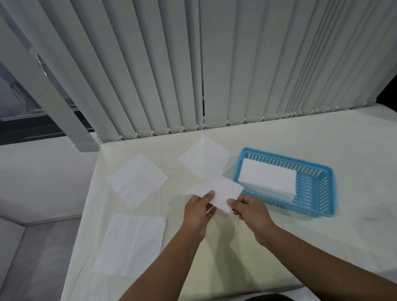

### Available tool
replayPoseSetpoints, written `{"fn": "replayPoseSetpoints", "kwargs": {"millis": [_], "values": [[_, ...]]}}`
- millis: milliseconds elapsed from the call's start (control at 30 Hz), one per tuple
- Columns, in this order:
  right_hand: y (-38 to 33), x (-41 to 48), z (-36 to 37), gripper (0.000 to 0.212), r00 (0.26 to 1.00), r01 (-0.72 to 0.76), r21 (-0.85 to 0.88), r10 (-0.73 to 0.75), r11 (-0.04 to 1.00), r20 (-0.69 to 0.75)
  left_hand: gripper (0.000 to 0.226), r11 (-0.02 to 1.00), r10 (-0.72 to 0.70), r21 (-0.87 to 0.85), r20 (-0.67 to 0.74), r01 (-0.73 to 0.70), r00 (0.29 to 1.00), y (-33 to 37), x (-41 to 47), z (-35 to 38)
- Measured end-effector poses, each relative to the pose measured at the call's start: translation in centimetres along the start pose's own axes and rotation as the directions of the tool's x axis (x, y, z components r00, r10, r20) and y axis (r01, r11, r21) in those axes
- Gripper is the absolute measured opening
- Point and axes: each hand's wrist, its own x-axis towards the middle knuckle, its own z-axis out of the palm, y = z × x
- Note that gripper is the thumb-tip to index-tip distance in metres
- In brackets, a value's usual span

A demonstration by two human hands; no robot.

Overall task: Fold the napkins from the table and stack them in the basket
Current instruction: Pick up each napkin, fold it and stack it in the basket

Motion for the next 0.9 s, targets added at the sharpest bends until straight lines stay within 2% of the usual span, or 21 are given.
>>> {"fn": "replayPoseSetpoints", "kwargs": {"millis": [133,233,500,667,800,900], "values": [[-0.7,0.2,-0.9,0.02,0.993,0.091,-0.106,-0.099,0.99,-0.069,0.007,0.999,0.018,-0.027,-0.08,-0.02,0.997,1.6,0.9,0.5],[-1.1,0.5,-2.1,0.025,0.986,0.121,-0.137,-0.135,0.983,-0.096,0.006,0.999,0.029,-0.037,-0.074,-0.032,0.997,2.6,1.5,0.7],[-1.1,1.3,-5.4,0.029,0.973,0.107,-0.106,-0.127,0.988,-0.194,0.011,0.997,0.082,-0.012,-0.036,-0.082,0.996,3.9,3.3,2.4],[-1.5,2.5,-9.0,0.026,0.959,0.092,-0.042,-0.1,0.995,-0.263,0.015,0.963,0.17,0.213,-0.005,-0.165,0.985,4.1,4.3,5.0],[-1.2,4.3,-11.4,0.028,0.953,0.062,-0.026,-0.067,0.998,-0.295,0.018,0.885,0.221,0.412,0.036,-0.216,0.975,3.1,4.7,7.6],[-1.0,5.4,-12.8,0.022,0.958,0.012,-0.053,-0.027,0.999,-0.285,0.022,0.819,0.219,0.533,0.055,-0.214,0.974,2.4,5.2,9.1]]}}
